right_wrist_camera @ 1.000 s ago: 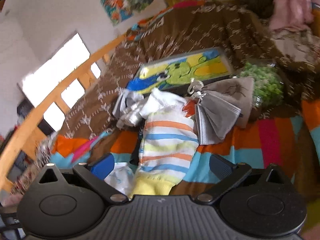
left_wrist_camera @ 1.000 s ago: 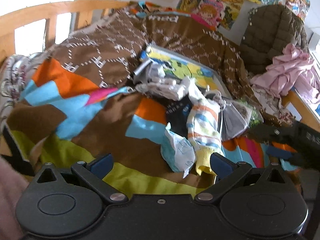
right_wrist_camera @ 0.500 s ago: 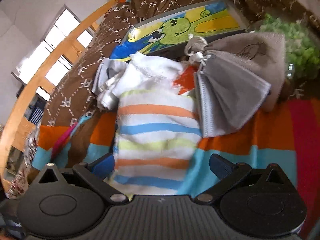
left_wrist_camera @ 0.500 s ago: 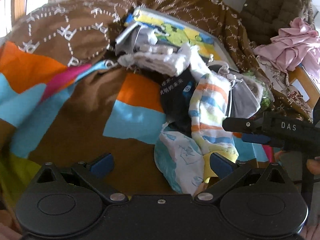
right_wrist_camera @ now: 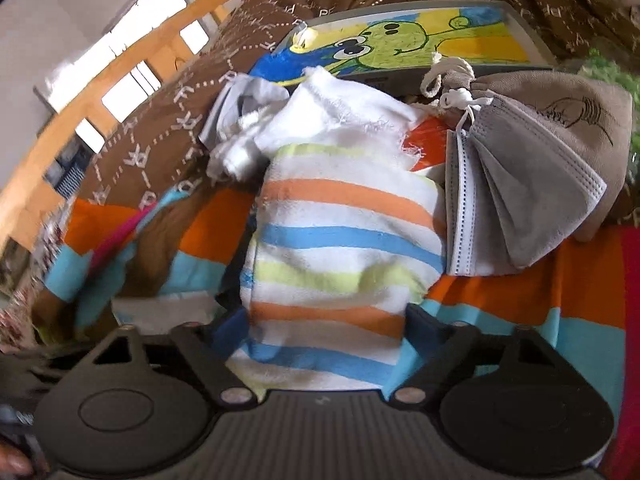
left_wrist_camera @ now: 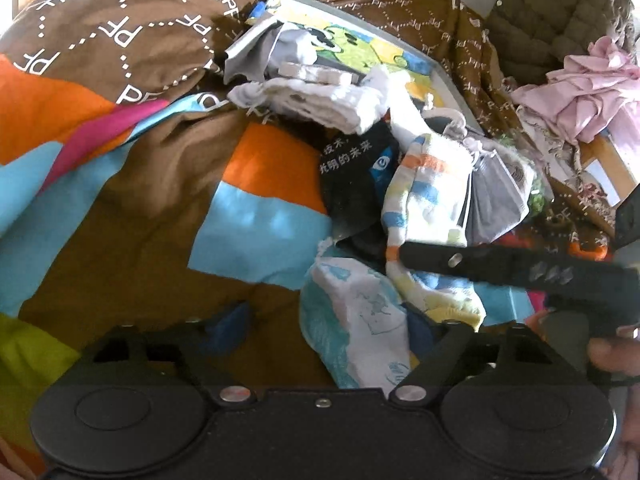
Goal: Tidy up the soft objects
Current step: 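Grasp the striped cloth with the right tool while the left tool grasps the white-blue printed packet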
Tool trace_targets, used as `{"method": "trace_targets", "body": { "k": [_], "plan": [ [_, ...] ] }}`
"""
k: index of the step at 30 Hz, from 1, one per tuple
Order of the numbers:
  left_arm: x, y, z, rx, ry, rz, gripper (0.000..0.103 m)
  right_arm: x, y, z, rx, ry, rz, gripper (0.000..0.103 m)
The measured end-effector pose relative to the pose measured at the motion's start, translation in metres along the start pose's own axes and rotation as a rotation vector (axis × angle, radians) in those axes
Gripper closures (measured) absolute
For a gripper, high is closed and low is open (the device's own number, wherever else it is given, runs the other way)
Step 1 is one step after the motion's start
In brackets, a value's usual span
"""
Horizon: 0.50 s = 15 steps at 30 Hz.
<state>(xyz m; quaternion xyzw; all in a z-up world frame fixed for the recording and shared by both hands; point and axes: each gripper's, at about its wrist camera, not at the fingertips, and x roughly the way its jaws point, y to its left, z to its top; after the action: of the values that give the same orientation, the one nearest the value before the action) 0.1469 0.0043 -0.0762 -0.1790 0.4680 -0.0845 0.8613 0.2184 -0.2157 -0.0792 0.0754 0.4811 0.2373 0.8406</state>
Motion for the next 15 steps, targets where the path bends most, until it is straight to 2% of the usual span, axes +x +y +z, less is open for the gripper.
{"method": "trace_targets", "body": {
  "k": [2, 4, 8, 10, 12, 15],
  "plan": [
    [-0.002, 0.003, 0.001, -0.018, -0.008, -0.018, 0.039, -0.001, 0.004, -0.001, -0.032, -0.003, -0.014, 0.026],
    [-0.003, 0.006, 0.001, -0.039, -0.013, -0.04, 0.053, -0.005, 0.006, -0.003, -0.054, -0.007, -0.025, 0.04],
    [-0.006, 0.008, 0.0, -0.058, -0.022, -0.062, 0.058, -0.007, 0.009, -0.006, -0.071, -0.004, -0.027, 0.062],
    [-0.009, 0.007, -0.001, -0.055, -0.036, -0.076, 0.061, -0.008, 0.01, -0.007, -0.078, -0.006, -0.026, 0.078],
    [-0.014, 0.003, -0.001, -0.035, -0.064, -0.092, 0.063, -0.012, 0.01, -0.008, -0.087, -0.02, -0.031, 0.084],
    [-0.023, -0.005, -0.003, 0.02, -0.125, -0.092, 0.065, -0.023, 0.015, -0.011, -0.125, -0.062, -0.04, 0.086]
  ]
}}
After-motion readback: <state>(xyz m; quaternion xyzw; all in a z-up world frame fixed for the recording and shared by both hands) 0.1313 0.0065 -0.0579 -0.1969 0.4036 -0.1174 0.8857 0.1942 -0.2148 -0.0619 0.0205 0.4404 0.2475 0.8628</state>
